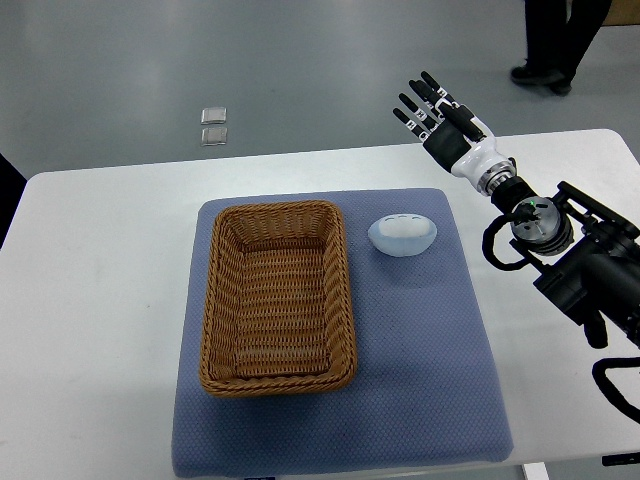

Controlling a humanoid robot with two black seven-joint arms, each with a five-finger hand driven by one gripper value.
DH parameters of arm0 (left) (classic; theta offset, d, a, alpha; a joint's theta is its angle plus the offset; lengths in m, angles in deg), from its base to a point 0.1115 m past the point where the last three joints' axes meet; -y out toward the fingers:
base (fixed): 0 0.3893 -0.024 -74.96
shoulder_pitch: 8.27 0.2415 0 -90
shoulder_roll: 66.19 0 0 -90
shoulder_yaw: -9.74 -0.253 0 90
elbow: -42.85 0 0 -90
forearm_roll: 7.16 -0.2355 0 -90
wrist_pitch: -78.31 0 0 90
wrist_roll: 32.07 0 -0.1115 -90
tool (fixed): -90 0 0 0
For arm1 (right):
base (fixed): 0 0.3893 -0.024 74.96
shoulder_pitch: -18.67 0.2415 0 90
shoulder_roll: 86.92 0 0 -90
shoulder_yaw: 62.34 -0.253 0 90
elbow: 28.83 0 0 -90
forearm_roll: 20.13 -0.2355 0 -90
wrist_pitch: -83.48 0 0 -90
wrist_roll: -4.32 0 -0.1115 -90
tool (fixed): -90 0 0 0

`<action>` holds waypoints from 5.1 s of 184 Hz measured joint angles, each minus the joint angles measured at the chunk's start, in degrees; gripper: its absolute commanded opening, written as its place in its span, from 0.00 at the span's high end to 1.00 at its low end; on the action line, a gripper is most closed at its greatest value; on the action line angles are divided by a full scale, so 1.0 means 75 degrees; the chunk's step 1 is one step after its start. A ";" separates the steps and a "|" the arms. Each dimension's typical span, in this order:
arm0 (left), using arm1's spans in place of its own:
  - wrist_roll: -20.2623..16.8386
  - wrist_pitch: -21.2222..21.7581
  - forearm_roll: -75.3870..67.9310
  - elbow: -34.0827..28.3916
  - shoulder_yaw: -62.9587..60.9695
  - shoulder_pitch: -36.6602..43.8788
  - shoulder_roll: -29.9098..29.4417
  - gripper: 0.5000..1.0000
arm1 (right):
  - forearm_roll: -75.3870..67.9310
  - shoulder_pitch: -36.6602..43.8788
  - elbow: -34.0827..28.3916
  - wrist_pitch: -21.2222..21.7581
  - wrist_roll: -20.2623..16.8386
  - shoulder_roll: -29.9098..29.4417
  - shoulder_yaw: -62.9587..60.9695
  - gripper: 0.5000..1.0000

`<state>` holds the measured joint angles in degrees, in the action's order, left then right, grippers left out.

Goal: Place blue toy in brown basket
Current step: 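Move the right hand over the white-blue egg toy, fingers open, then lower the right hand onto the egg toy and close fingers around it, then lift the egg toy and carry it over the wicker basket, then open the right hand to release the toy into the basket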

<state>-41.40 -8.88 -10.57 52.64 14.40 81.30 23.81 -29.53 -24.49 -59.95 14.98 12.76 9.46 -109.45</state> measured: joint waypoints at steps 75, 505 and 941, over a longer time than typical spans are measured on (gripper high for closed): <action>-0.0005 0.0000 -0.0001 -0.0004 0.0011 0.0000 0.0000 0.00 | 0.0141 0.0066 -0.0022 -0.0022 -0.0051 0.0025 0.0143 0.19; 0.0025 -0.0024 0.0000 0.0130 0.0000 -0.0044 0.0000 0.00 | 1.0501 0.1648 -0.2831 -0.0293 -0.1607 0.1986 0.4815 0.96; 0.0025 -0.0017 -0.0002 0.0125 0.0000 -0.0036 0.0000 0.00 | 0.9070 0.2175 -0.3251 -0.0583 -0.1254 -0.0109 0.4814 0.20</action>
<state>-41.21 -9.01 -10.58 53.57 14.40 81.03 23.81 38.49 -8.18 -84.32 10.60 3.35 8.64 -73.35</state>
